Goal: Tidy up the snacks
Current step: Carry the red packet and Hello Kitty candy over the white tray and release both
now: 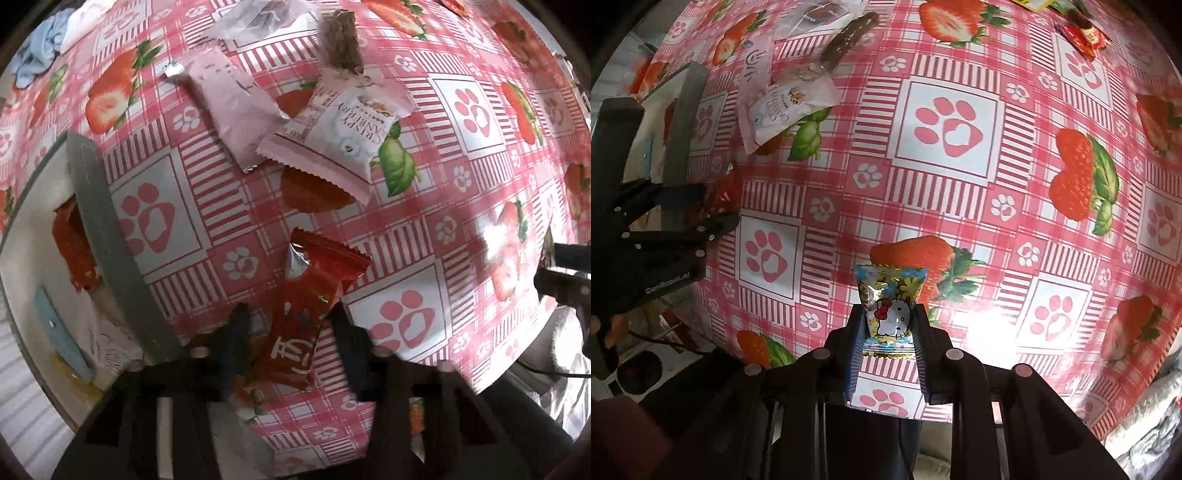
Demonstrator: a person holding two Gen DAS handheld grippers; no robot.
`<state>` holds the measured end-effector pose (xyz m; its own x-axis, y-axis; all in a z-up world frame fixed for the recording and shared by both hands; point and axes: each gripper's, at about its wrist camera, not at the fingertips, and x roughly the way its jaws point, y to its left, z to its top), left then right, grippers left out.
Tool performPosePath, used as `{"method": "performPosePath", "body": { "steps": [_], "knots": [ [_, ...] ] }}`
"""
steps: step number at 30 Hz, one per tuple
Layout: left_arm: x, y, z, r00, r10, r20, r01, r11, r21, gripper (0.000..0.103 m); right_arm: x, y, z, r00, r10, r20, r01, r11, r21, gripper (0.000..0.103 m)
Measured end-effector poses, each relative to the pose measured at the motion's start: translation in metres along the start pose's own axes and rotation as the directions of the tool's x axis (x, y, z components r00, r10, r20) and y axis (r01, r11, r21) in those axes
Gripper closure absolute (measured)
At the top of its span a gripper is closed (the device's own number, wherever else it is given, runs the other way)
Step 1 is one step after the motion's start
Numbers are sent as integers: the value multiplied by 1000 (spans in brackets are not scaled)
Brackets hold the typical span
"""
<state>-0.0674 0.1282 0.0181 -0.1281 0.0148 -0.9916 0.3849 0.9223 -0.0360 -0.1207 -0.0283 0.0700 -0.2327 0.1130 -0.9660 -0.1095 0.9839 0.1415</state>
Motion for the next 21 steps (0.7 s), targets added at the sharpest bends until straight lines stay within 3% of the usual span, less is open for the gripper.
{"method": "performPosePath", "body": {
  "steps": [3, 11, 15, 21],
  "knots": [
    [-9, 2, -2, 998, -62, 12, 62, 997, -37, 81, -1, 1, 2, 1000, 0, 6, 0, 1000, 1, 77],
    [-71, 19, -17, 984, -92, 153, 108, 989, -104, 81, -14, 13, 21, 999, 7, 32, -6, 999, -37, 77],
    [-96, 51, -31, 975, -88, 205, 124, 978, -170, 81, -25, 32, 36, 998, 15, 57, -11, 997, -77, 77],
    [-98, 98, -61, 972, -31, 233, 103, 948, -302, 81, -41, 71, 61, 996, 41, 81, -29, 989, -145, 77]
  ]
}}
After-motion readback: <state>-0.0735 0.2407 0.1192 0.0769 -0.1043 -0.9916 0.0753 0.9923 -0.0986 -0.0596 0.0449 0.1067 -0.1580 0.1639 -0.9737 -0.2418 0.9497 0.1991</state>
